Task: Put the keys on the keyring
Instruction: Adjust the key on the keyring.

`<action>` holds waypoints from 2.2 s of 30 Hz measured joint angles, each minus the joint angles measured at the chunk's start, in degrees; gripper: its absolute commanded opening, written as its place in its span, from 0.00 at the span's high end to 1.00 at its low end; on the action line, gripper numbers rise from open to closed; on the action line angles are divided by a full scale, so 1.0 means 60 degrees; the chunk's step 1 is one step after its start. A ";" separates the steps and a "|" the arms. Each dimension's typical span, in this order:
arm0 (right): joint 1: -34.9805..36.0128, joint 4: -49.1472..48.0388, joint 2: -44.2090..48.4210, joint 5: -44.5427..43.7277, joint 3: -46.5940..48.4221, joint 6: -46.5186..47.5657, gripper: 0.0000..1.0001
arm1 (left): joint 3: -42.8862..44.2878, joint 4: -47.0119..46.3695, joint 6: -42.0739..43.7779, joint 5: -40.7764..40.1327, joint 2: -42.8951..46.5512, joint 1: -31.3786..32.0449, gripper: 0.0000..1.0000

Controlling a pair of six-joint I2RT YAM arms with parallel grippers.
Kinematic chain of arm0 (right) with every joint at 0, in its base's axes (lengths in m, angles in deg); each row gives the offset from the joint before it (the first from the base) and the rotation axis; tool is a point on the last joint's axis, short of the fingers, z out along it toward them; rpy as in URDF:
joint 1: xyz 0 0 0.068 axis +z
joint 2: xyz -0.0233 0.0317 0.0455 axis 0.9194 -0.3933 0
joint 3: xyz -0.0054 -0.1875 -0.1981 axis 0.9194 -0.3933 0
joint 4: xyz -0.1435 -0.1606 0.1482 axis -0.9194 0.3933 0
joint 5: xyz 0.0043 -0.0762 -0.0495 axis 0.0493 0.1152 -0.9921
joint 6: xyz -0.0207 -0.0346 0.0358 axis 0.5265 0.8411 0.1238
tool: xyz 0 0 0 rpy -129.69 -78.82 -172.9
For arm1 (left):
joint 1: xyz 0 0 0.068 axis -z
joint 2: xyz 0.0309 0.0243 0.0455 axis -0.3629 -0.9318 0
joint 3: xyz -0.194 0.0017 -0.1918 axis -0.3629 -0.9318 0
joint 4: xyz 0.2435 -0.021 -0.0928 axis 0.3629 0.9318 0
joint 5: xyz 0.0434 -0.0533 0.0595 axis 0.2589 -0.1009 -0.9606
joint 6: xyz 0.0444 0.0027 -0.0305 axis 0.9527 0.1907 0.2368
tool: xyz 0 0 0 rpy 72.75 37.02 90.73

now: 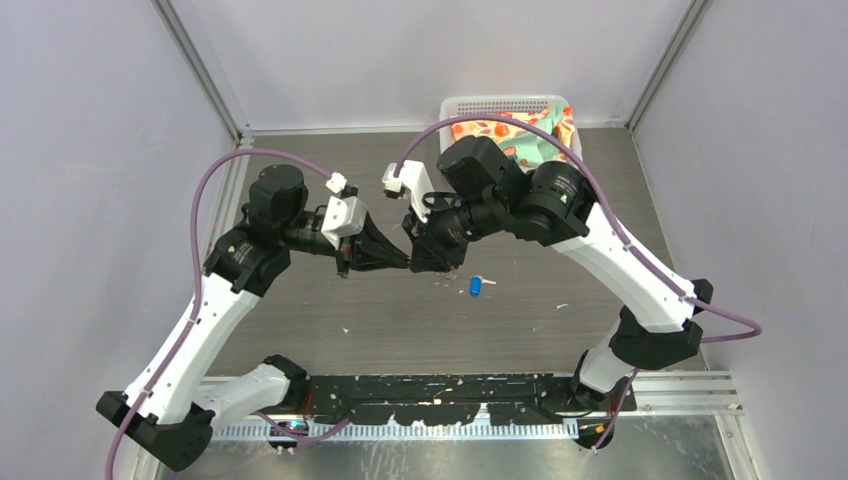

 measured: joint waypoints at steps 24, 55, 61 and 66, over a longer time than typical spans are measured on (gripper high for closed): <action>0.0058 -0.5949 0.5435 -0.1836 -0.6375 -0.1253 0.40 | 0.0098 -0.2251 -0.2703 0.1559 0.0648 0.0018 1.00; 0.2371 -0.8240 0.5147 -0.3905 -0.8462 -0.1741 0.55 | -0.0554 -0.0892 0.0925 0.0601 0.1880 0.0033 1.00; 0.2375 -0.8349 0.5340 -0.4171 -0.8470 -0.1778 0.59 | -0.0903 -0.1545 -0.0153 0.0481 0.1894 0.0033 1.00; 0.2379 -0.8462 0.5326 -0.4175 -0.8630 -0.1880 0.71 | -0.1158 -0.2182 -0.1133 0.0248 0.1894 0.0033 1.00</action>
